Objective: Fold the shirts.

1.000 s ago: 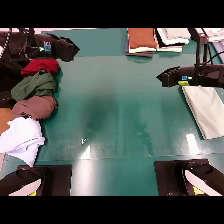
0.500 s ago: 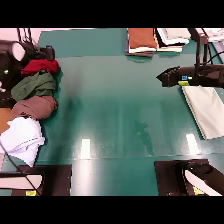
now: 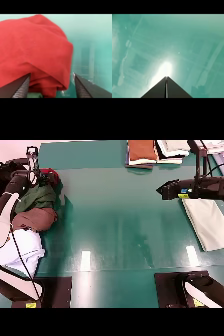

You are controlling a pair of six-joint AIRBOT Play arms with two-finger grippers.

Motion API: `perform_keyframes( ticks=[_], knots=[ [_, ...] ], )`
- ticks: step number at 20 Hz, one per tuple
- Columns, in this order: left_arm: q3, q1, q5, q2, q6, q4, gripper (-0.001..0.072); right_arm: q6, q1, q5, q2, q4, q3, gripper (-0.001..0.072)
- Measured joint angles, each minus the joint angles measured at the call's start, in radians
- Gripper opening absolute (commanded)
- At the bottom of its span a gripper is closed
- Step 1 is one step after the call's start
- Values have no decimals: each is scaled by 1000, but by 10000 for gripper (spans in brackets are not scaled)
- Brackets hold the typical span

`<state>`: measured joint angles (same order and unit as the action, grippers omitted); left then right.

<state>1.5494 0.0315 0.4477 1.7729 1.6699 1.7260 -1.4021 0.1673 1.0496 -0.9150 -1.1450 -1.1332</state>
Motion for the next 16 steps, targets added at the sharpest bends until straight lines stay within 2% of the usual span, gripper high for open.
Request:
perform_keyframes(
  ticks=[3, 4, 5, 6, 11, 16],
  knots=[
    [0, 4, -36, 34, 0, 0, 619, 0, 0, 14, 0, 1, 0, 20],
    [0, 6, -46, 42, 0, 0, 416, 0, 0, 17, 0, 1, 0, 21],
    [0, 6, -53, 49, 0, 0, 120, 0, 0, 19, 0, 1, 0, 21],
    [3, 6, -54, 55, 0, 0, 35, 0, 0, 19, 0, 1, 0, 21],
    [85, 4, -21, 26, -3, -3, 25, 0, 0, 20, 0, 1, -6, 20],
    [185, -27, 19, -198, -15, -7, 25, 0, 0, 0, 0, -12, -128, 21]
  ],
)
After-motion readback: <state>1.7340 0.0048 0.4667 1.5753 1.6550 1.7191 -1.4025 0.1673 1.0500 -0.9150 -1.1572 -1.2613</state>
